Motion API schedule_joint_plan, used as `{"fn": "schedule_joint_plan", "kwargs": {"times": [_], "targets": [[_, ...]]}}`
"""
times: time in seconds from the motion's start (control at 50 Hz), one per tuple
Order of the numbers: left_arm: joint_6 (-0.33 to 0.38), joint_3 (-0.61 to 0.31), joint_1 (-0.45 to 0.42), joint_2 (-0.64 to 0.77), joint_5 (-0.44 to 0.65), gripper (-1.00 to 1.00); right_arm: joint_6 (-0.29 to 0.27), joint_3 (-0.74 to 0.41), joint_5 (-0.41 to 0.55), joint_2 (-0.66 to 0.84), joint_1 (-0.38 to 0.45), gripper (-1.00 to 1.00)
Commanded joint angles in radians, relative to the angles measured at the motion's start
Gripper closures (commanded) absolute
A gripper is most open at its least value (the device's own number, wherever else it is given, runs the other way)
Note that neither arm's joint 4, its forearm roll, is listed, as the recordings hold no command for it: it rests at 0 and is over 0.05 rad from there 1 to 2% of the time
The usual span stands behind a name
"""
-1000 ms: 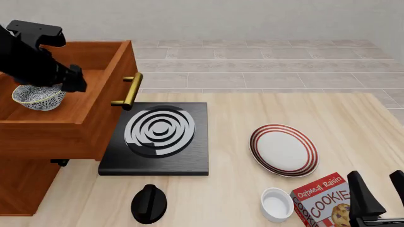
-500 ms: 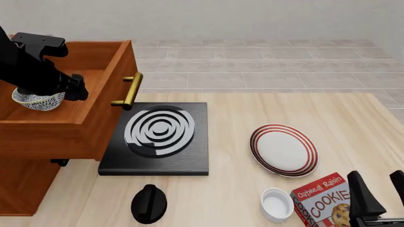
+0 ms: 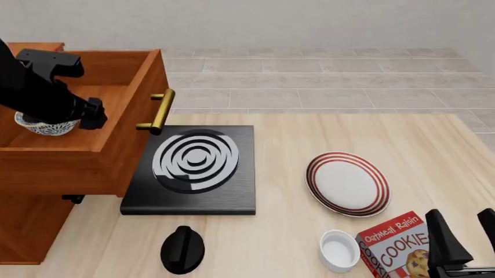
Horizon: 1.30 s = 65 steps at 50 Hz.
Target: Pick the akita bowl in the top layer of the wooden cabinet and place it on the plate.
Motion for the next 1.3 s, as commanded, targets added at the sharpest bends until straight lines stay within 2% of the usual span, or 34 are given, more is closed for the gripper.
{"fn": "schedule_joint_plan", "kwargs": {"times": [0.02, 0.2, 0.22, 0.42, 0.58, 0.74, 1.12, 1.3], "targets": [[-0.001, 0.023, 0.003, -0.002, -0.016, -1.00, -0.001, -0.001, 0.001, 0.000, 0.001, -1.00], [0.008, 0.030, 0.009, -0.005, -0.024, -1.00, 0.000, -0.001, 0.000, 0.000, 0.001, -1.00], [0.010, 0.028, 0.011, -0.005, -0.024, 1.00, -0.001, -0.001, 0.000, 0.000, 0.001, -1.00], [0.035, 0.022, 0.018, -0.003, -0.031, 1.00, 0.000, -0.001, 0.000, 0.000, 0.000, -1.00], [0.024, 0.022, 0.000, -0.001, -0.031, 1.00, 0.000, 0.000, 0.000, 0.000, 0.001, -1.00], [0.012, -0.017, -0.019, 0.009, -0.020, 1.00, 0.002, 0.000, 0.000, 0.000, 0.000, -1.00], [0.003, -0.161, -0.062, 0.038, 0.022, 1.00, 0.004, 0.000, 0.000, 0.000, 0.000, -1.00], [0.010, -0.261, -0.077, 0.060, 0.056, 1.00, 0.005, -0.001, 0.001, 0.000, 0.000, -1.00]]}}
